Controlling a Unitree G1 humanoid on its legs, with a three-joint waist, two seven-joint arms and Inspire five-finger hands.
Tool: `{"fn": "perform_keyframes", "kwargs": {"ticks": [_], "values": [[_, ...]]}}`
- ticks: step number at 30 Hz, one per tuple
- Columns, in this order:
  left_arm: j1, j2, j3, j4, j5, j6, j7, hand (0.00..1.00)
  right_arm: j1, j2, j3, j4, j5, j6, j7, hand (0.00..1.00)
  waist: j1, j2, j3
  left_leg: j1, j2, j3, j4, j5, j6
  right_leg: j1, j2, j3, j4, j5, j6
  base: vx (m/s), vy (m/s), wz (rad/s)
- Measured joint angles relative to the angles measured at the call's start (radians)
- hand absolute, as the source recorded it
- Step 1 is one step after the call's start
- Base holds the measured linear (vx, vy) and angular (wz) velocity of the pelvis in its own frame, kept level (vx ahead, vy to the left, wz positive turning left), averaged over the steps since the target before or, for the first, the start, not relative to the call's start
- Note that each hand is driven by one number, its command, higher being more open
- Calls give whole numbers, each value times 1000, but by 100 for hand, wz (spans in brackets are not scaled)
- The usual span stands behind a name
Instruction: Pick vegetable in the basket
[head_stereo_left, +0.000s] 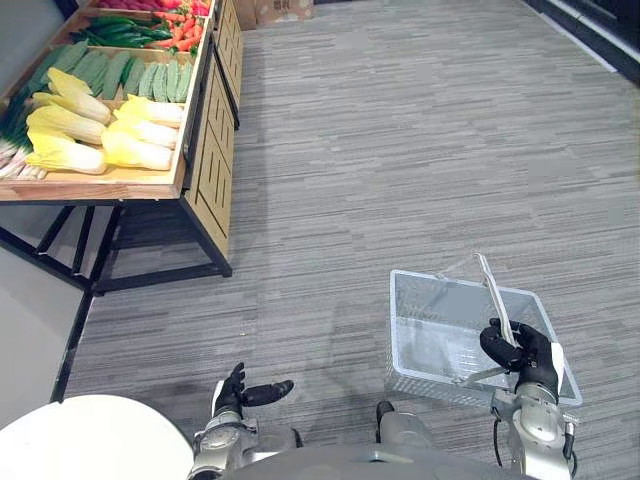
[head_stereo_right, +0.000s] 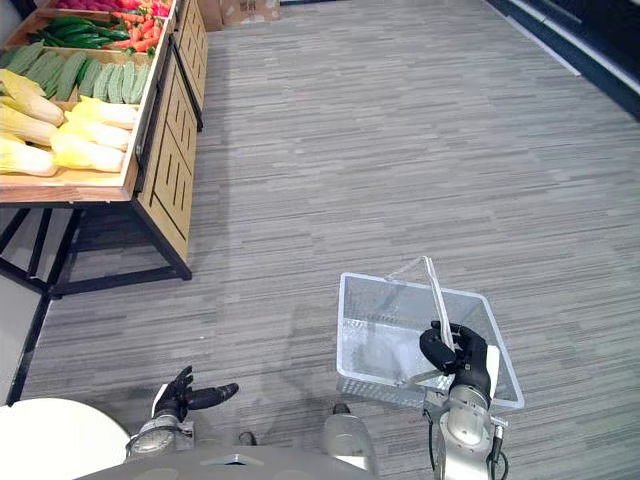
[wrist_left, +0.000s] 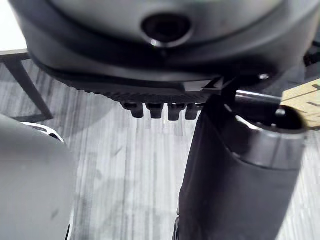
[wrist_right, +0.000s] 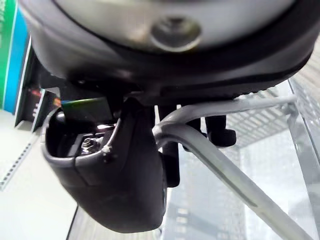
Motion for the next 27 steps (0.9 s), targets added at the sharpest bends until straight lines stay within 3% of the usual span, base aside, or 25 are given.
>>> {"fn": "perform_keyframes", "kwargs": {"ticks": [2,4,7,8,9,11,12,14,15,16,17,18,20,22,24,25,26,27], "values": [[1,6,14,2,-1,2,0,100,25,0,-4,-1,-1,0,0,0,-9,-17,4,3,-19,-20,76,-64,21,3,-28,-5,105,-65,19,-19,105,21],[5,10,22,3,-2,3,0,100,36,5,-7,-1,-8,0,0,0,-23,-19,9,4,-25,-36,109,-93,33,-32,-35,-18,229,-69,20,23,115,31],[6,21,24,3,-2,5,0,100,68,39,-19,-7,-8,0,-3,0,-31,-30,17,41,-36,-72,107,-112,49,-87,-57,-51,423,-27,-4,63,84,37],[8,26,21,3,-1,7,1,100,85,53,-19,-8,-8,0,-3,0,-37,-28,22,59,-33,-102,106,-116,61,-116,-53,-58,494,-11,-28,215,26,58],[5,31,18,2,-1,15,3,100,91,69,-26,-10,-7,0,-4,0,-44,-22,29,73,-24,-134,103,-132,62,-132,-35,-54,493,-61,-43,231,-8,51],[6,40,14,4,-1,25,5,100,89,75,-30,-17,-7,0,-5,0,-46,-14,28,72,-5,-146,100,-144,57,-178,-10,-49,448,-79,-54,238,-93,25],[8,49,3,6,1,28,7,100,89,75,-30,-24,-6,0,-5,0,-48,4,26,76,27,-157,82,-157,36,-243,22,-33,323,-66,-40,296,-149,24],[6,60,-8,10,0,29,9,100,89,76,-37,-32,-2,0,-12,0,-53,7,51,123,56,-180,48,-165,-1,-271,27,-34,130,-8,-1,458,-255,47],[9,72,-12,17,3,29,10,100,89,72,-38,-31,13,0,-19,0,-54,-3,56,168,65,-194,16,-173,-40,-265,22,-46,34,119,10,507,-309,56],[7,77,-13,28,8,31,10,100,89,64,-39,-30,13,0,-22,0,-59,-1,55,194,77,-209,0,-176,-54,-248,17,-65,32,216,6,519,-290,46],[-2,53,-25,45,12,36,5,100,71,36,-43,-23,12,1,-24,0,-62,43,70,214,107,-235,-32,-143,-85,-258,39,-106,104,164,-31,407,-211,33],[-3,53,-27,41,13,35,-2,100,62,36,-42,-30,12,0,-23,0,-61,50,67,215,106,-242,-47,-108,-103,-282,34,-106,158,131,-42,452,-268,41],[-2,48,-29,42,12,27,1,100,40,39,-38,-43,12,1,-15,0,-79,51,67,228,108,-270,-81,2,-107,-312,-1,-152,298,42,-78,414,-302,63],[2,42,-25,44,12,28,4,100,35,39,-36,-55,12,-1,0,0,-80,60,61,219,129,-301,-49,62,-114,-297,-3,-201,348,-23,-93,482,-361,59],[3,41,-10,43,11,28,5,100,28,40,-36,-55,11,-1,4,0,-80,60,56,168,145,-330,61,82,-145,-249,3,-229,315,-108,-90,375,-261,35],[2,40,-9,43,10,31,7,100,19,39,-36,-51,11,-1,8,0,-81,72,53,100,169,-343,188,125,-185,-223,15,-252,297,-120,-103,326,-194,21],[2,42,-5,39,1,32,5,100,20,43,-34,-51,14,-1,9,0,-80,72,53,39,184,-342,309,227,-195,-176,33,-265,260,-126,-115,386,-240,18],[3,43,0,38,-3,33,5,100,23,43,-34,-51,17,-1,9,0,-78,71,53,17,193,-336,358,290,-191,-145,42,-270,234,-126,-121,323,-199,10]]}}
